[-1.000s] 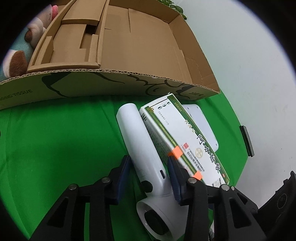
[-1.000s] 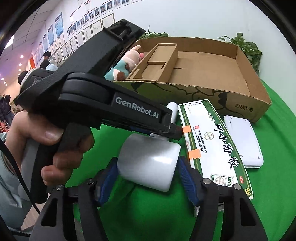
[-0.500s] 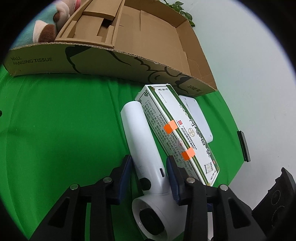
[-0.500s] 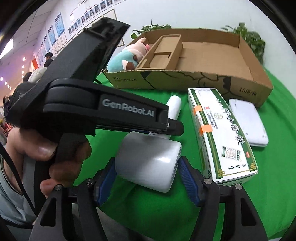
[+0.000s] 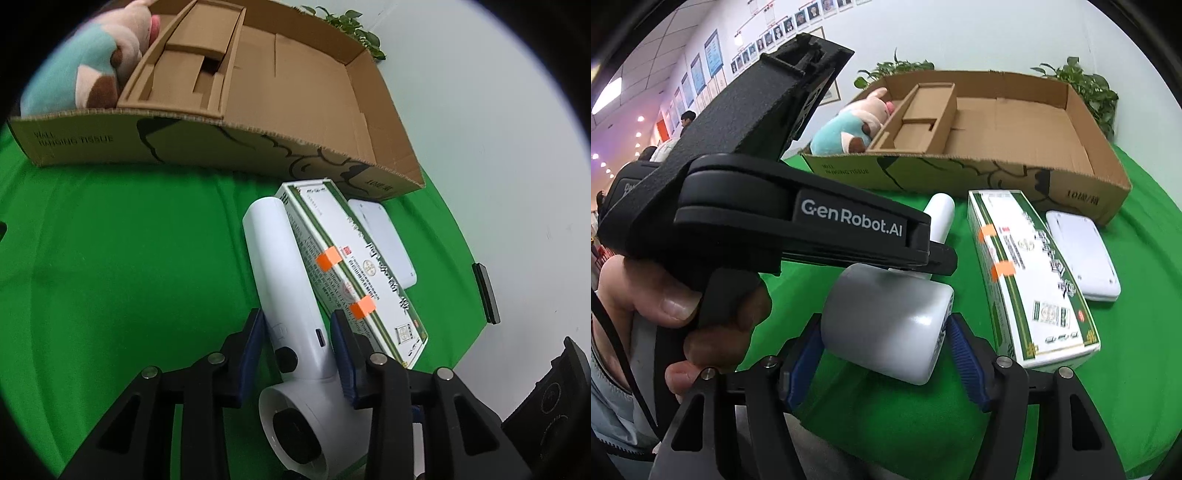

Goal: Organize objects
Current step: 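Close the left gripper on the hair dryer handle and lift it, then carry the hair dryer over the tray and lower it beside the narrow box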

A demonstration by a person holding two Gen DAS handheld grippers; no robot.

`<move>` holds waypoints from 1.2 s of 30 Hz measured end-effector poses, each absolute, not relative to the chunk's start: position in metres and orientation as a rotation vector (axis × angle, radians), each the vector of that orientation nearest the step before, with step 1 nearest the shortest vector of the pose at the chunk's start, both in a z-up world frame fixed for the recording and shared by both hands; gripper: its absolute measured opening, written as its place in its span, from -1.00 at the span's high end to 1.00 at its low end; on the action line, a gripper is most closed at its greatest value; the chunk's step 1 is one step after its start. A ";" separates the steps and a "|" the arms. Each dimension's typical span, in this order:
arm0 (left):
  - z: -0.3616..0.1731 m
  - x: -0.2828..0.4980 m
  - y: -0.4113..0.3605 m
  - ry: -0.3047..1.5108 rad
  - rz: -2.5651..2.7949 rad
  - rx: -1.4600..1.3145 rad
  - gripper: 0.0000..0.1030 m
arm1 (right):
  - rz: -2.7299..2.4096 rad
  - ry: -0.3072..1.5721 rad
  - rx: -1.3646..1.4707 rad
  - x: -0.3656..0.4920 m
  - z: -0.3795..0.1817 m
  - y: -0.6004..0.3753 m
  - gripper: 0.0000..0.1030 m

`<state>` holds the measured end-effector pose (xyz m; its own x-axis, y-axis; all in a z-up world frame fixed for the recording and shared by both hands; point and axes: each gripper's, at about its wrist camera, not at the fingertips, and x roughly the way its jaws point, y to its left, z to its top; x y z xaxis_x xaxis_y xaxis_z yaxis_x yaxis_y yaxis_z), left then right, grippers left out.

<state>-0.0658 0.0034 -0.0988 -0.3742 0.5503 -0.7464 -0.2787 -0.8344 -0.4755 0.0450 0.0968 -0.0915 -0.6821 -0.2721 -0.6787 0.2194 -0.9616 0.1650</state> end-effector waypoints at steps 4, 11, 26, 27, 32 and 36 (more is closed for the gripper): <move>-0.081 -0.066 0.002 -0.347 2.252 -1.308 0.31 | -2.678 -0.099 1.022 0.045 -0.079 0.095 -0.23; -0.043 -0.072 0.002 -0.311 2.305 -1.189 0.32 | -2.735 -0.066 0.887 0.044 -0.049 0.094 -0.23; 0.058 -0.096 0.023 -0.155 2.373 -0.902 0.32 | -2.880 0.011 0.581 0.027 0.035 0.107 -0.24; 0.061 -0.097 0.024 -0.152 2.374 -0.897 0.32 | -2.885 0.015 0.571 0.026 0.038 0.108 -0.24; 0.074 -0.112 0.028 -0.127 2.377 -0.878 0.32 | -2.899 0.013 0.534 0.016 0.053 0.112 -0.24; 0.083 -0.128 0.026 -0.126 2.370 -0.887 0.32 | -2.901 0.012 0.520 -0.002 0.062 0.115 -0.24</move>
